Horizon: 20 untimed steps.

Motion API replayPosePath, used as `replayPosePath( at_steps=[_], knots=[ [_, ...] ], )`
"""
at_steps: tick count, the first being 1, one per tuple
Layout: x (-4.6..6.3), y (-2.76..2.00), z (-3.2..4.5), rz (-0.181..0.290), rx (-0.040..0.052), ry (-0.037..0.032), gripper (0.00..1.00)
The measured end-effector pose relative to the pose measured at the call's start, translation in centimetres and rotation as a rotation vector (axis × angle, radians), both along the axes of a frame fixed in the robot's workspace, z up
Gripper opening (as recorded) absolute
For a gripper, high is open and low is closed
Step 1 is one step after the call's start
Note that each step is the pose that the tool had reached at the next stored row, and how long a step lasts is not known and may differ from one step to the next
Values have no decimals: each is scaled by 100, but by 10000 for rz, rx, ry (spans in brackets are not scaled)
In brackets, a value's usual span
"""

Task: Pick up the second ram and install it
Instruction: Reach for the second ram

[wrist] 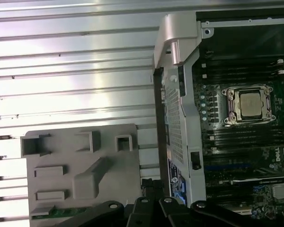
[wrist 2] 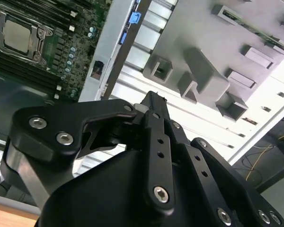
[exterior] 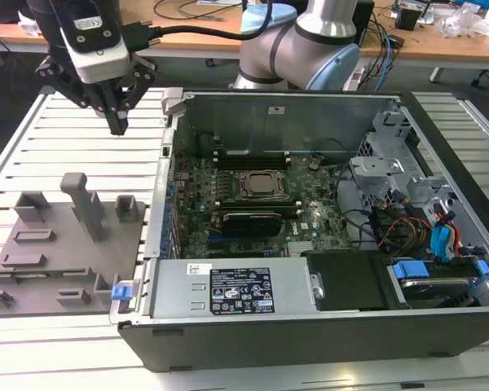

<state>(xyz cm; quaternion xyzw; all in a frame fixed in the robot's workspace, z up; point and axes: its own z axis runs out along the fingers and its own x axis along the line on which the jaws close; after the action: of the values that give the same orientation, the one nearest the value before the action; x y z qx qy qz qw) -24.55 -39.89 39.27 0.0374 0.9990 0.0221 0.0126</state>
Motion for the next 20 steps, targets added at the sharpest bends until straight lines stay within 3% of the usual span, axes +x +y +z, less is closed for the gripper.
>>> replayPosePath(
  at_steps=[8,17,20],
  knots=[
    [-307,0,-2,-1,0,0,11],
    [-531,0,-4,-1,0,0,11],
    [-673,0,-6,0,0,0,11]
  ],
)
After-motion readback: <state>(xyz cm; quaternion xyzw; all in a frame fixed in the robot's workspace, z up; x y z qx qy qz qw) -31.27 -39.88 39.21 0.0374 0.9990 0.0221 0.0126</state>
